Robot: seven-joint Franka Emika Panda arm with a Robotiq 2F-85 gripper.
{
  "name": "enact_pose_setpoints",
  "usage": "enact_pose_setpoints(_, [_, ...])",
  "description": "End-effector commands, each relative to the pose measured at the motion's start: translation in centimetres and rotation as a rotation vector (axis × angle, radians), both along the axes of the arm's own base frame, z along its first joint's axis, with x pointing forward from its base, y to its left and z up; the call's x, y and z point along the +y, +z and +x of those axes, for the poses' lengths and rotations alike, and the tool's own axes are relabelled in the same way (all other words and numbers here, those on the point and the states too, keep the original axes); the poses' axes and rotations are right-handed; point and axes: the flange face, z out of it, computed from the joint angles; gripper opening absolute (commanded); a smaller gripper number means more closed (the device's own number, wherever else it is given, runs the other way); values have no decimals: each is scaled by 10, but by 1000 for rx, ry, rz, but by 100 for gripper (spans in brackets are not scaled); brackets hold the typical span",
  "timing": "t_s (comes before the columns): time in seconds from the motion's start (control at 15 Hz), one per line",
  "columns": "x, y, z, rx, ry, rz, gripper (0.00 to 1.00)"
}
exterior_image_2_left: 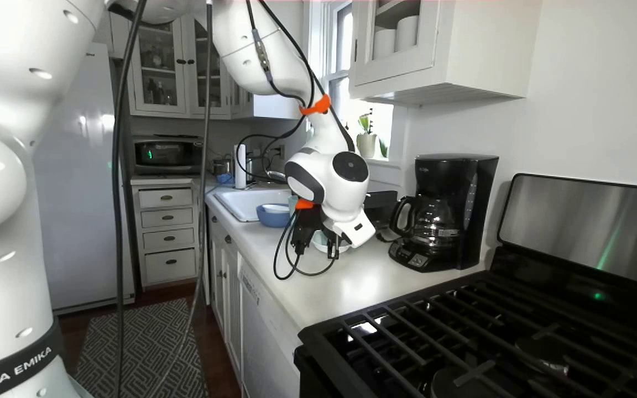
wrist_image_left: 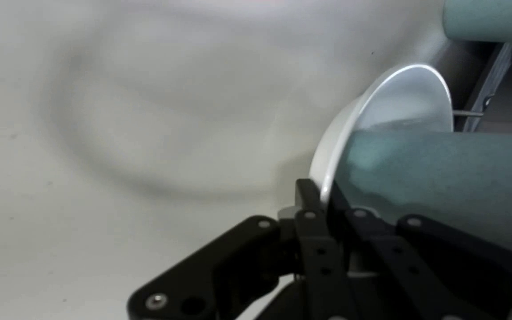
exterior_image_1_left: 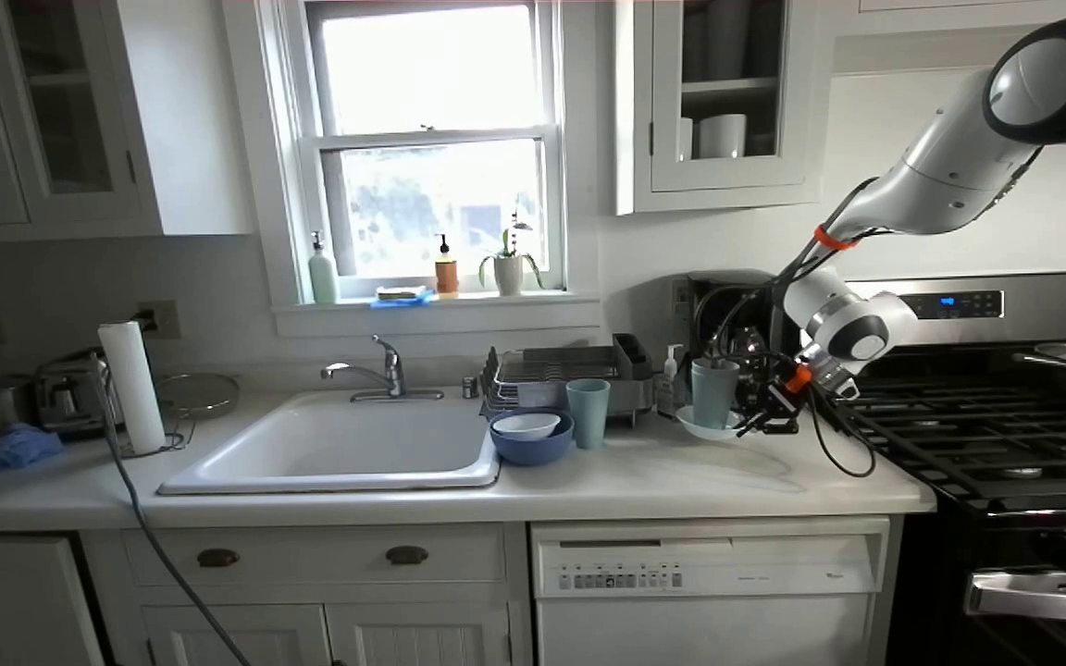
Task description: Move the white bowl to the right.
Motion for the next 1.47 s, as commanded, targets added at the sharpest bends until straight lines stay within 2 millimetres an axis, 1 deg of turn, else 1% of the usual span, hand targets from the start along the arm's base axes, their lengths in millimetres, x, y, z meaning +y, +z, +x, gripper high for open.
enact_pose_setpoints(0.0, [-16, 10, -28, 22, -134, 5, 2])
enact_pose_setpoints(0.2, [-42, 10, -44, 64, -305, -25, 2])
enact_pose_setpoints(0.33, [-57, 14, -51, 83, -410, -22, 2])
enact_pose_setpoints(0.53, [-71, 19, -53, 93, -553, -26, 2])
enact_pose_setpoints(0.6, [-68, 3, -53, 116, -465, -47, 2])
enact_pose_setpoints(0.67, [-70, 3, -54, 119, -474, -50, 7])
enact_pose_setpoints(1.07, [-69, 3, -53, 119, -471, -50, 7])
enact_pose_setpoints(1.13, [-69, 3, -53, 119, -471, -50, 2])
enact_pose_setpoints(1.4, [-76, 9, -47, 85, -543, -38, 2])
